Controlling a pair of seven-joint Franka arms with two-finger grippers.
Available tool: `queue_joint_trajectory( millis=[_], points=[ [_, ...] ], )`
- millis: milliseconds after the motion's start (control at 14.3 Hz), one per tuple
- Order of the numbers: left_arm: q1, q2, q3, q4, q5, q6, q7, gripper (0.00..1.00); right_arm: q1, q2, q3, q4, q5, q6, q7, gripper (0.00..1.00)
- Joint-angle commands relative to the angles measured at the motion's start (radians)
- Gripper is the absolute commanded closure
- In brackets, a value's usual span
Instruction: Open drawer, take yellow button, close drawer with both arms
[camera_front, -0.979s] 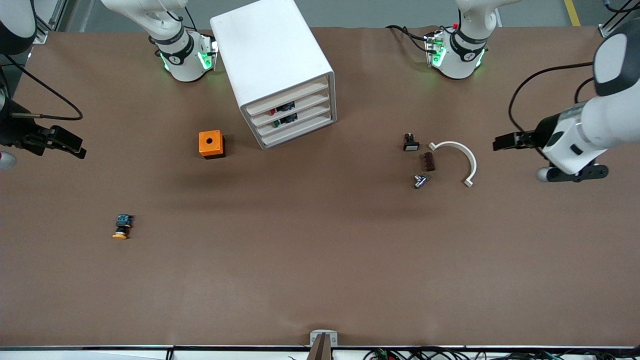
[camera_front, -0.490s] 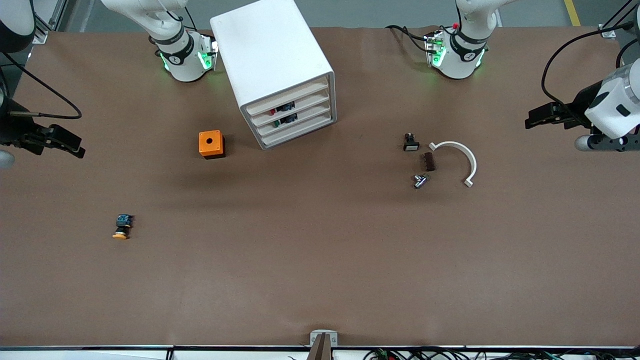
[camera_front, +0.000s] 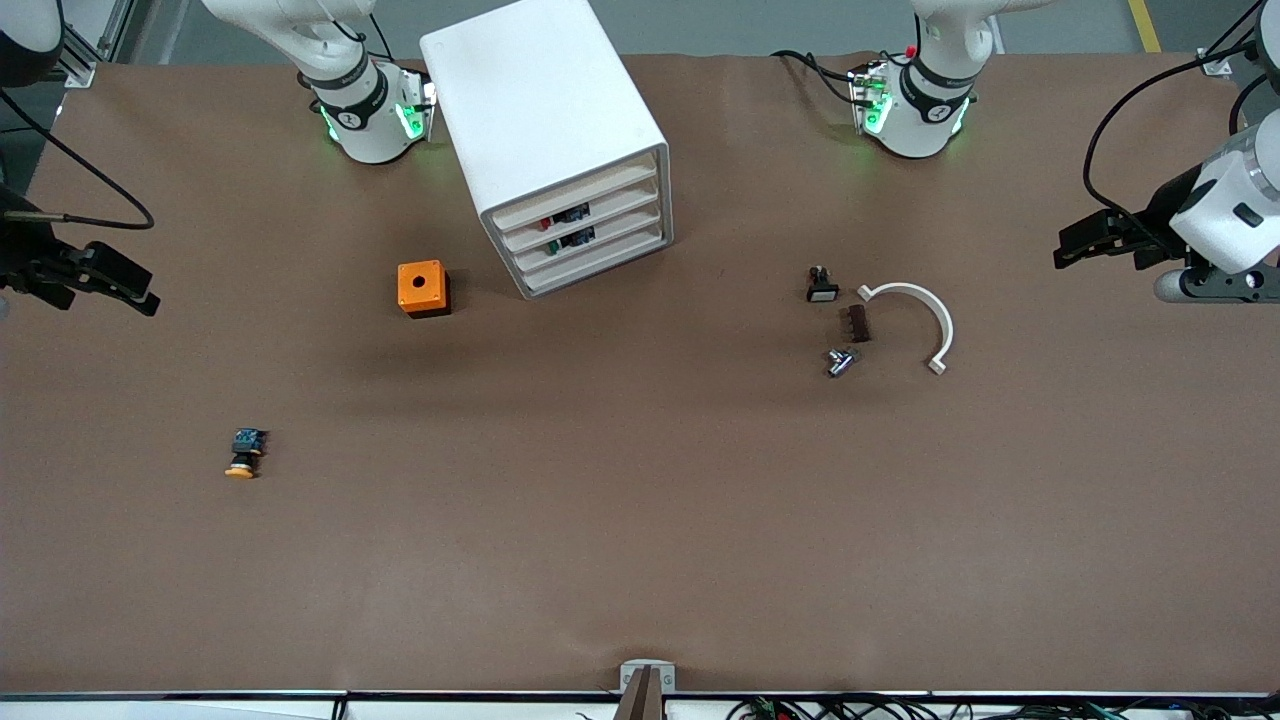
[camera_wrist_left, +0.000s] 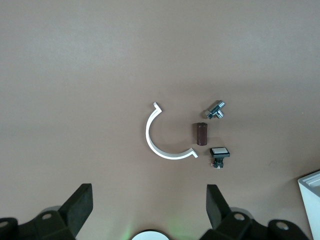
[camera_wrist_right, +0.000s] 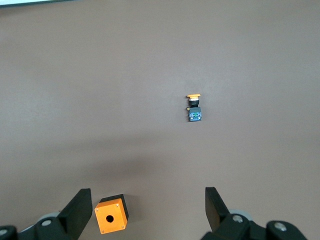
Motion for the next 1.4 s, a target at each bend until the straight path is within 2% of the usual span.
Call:
queue_joint_trajectory(
  millis=[0,420,769,1049,1189,1329],
  points=[
    [-0.056,-0.019,0.05,-0.016,0.029,0.024,0.015,0.0,-0.006,-0.023,0.002,0.006,0.011,-0.016,-0.003,0.0],
    [-0.104,-0.006,0.066,0.007,0.061,0.065,0.001,0.0,-0.006,-0.016,0.001,0.057,0.013,-0.055,0.005,0.0],
    [-0.072,-0.003,0.065,0.088,0.061,0.061,-0.001,0.0,-0.004,-0.015,0.002,0.063,0.013,-0.076,-0.001,0.0],
    [-0.075,-0.013,0.056,0.106,0.05,0.053,-0.001,0.0,-0.003,-0.016,0.004,0.063,0.013,-0.078,-0.001,0.0],
    [-0.078,-0.003,0.054,0.152,0.047,0.003,-0.001,0.0,-0.003,-0.018,0.004,0.063,0.013,-0.078,-0.001,0.0],
    [-0.078,-0.002,0.054,0.157,0.047,-0.025,-0.001,0.0,-0.004,-0.016,0.002,0.063,0.013,-0.078,-0.002,0.0]
  ],
)
